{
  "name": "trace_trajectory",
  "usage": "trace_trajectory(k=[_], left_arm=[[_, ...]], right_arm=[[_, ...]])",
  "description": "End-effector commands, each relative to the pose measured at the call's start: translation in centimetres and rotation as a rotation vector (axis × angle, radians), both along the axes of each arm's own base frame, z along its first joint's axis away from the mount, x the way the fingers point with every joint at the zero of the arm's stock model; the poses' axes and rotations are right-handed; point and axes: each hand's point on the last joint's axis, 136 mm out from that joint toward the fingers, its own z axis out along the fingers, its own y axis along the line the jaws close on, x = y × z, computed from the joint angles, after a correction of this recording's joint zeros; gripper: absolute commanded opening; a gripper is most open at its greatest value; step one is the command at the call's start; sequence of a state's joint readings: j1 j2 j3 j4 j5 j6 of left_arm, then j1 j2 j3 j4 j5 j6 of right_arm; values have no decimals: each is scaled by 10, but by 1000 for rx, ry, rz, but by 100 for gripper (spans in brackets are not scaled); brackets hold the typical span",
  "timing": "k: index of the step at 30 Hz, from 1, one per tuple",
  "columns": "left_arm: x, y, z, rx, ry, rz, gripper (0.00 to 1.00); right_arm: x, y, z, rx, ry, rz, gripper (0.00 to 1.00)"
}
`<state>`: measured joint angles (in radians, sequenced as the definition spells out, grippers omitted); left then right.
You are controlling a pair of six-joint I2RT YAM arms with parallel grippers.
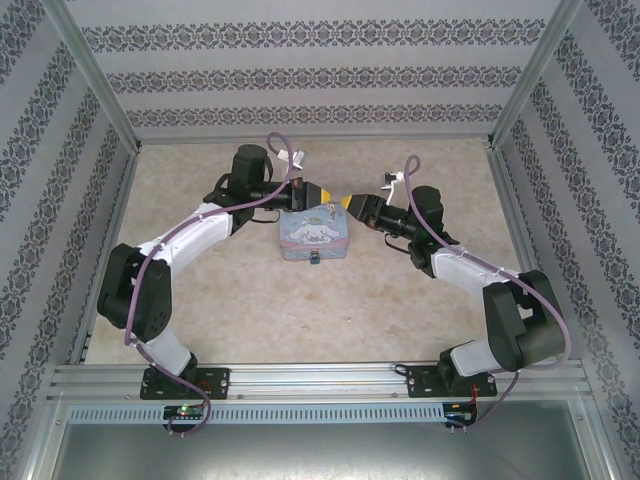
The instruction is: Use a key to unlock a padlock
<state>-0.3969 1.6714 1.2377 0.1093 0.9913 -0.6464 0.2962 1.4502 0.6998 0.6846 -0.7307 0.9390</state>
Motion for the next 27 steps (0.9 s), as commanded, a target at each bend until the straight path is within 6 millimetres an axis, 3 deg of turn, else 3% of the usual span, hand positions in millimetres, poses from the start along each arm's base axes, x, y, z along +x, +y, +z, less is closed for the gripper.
trace_trajectory(k=[1, 15, 27], left_arm=[[3, 1, -2, -34, -4, -8, 0], [20, 4, -5, -99, 28, 60, 0], [24, 3, -4, -113, 36, 71, 0]], right_arm=[[1, 5, 15, 59, -55, 27, 43], [0, 27, 15, 95, -49, 63, 38], [-2, 33, 17, 101, -52, 76, 37]])
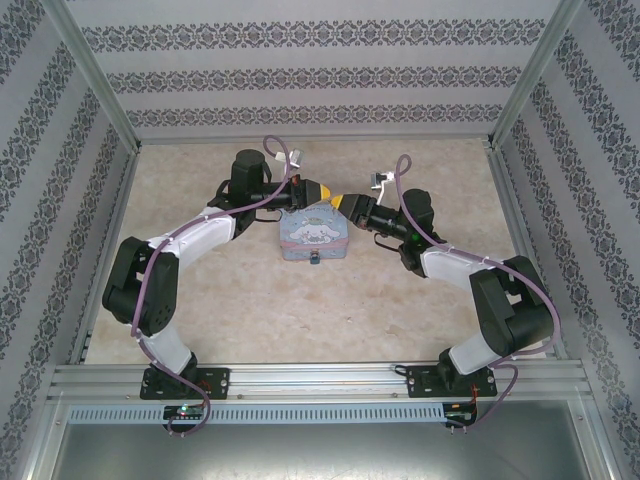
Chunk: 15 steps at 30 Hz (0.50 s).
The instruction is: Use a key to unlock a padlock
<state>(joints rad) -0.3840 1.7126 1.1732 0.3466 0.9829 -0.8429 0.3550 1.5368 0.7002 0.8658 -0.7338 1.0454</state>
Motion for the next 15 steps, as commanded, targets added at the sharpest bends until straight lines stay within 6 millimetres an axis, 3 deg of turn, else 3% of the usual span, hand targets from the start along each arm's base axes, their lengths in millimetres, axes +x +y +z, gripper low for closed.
trace_trajectory(k=[1, 15], left_arm=[[7, 2, 1, -20, -26, 13, 0], [8, 3, -3, -19, -16, 22, 0]], right_arm=[[0, 8, 15, 21, -57, 21, 36], [-1, 15, 24, 35, -70, 39, 22]])
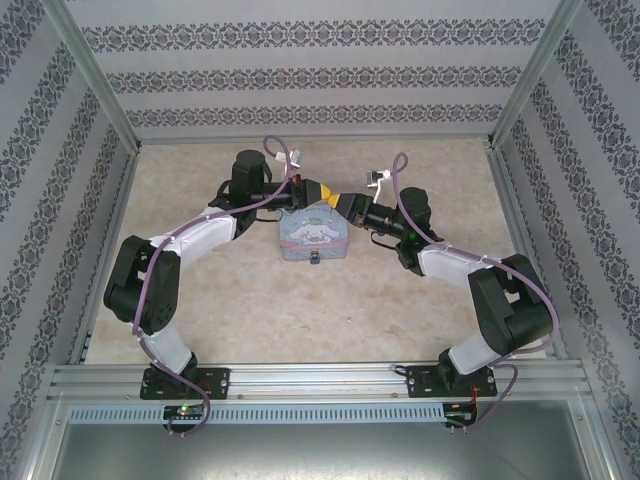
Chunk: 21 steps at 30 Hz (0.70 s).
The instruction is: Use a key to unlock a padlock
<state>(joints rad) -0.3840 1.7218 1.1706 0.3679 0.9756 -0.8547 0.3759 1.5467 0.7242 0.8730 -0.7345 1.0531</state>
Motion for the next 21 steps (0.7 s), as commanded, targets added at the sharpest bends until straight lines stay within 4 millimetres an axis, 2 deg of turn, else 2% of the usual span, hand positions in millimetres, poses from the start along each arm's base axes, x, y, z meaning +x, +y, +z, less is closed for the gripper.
trace_trajectory(k=[1, 12, 20, 21], left_arm=[[6, 4, -1, -14, -18, 15, 0], [7, 4, -3, -10, -15, 27, 0], [9, 5, -4, -18, -7, 43, 0], [10, 5, -3, -18, -3, 52, 6]], right_arm=[[1, 5, 15, 23, -54, 14, 20], [1, -1, 10, 18, -44, -6, 0], [2, -4, 11, 30, -41, -22, 0], [2, -5, 11, 30, -40, -24, 0]])
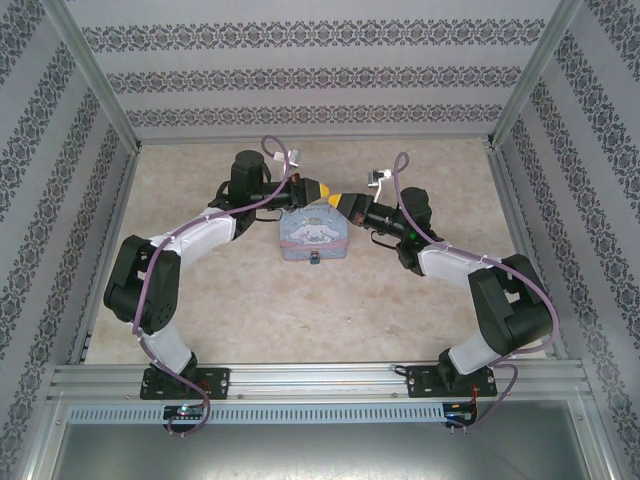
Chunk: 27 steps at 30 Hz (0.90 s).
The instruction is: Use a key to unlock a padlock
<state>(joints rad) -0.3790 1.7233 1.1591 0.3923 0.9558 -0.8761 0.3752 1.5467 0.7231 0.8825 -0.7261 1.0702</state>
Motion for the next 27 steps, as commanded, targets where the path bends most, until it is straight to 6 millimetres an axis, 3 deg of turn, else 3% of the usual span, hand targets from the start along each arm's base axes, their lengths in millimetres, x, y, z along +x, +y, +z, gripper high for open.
trace_trajectory(k=[1, 3, 5, 7, 13, 19, 27], left_arm=[[6, 4, -1, -12, -8, 34, 17], [7, 8, 1, -8, -6, 65, 47], [7, 14, 4, -6, -13, 100, 63], [5, 21, 9, 1, -17, 135, 72], [-14, 44, 5, 84, -19, 215, 84], [-45, 63, -39, 226, 58, 246, 94], [-82, 54, -100, 373, 100, 212, 96]], right_arm=[[0, -5, 8, 17, -43, -19, 0], [0, -7, 5, 12, -34, -34, 0], [-1, -10, 0, 6, -24, -47, 0], [-2, -12, -2, 2, -18, -53, 0], [-1, -20, -15, -21, 31, -87, 0], [7, -29, -32, -68, 93, -157, 0], [17, -35, -59, -130, 186, -228, 0]])
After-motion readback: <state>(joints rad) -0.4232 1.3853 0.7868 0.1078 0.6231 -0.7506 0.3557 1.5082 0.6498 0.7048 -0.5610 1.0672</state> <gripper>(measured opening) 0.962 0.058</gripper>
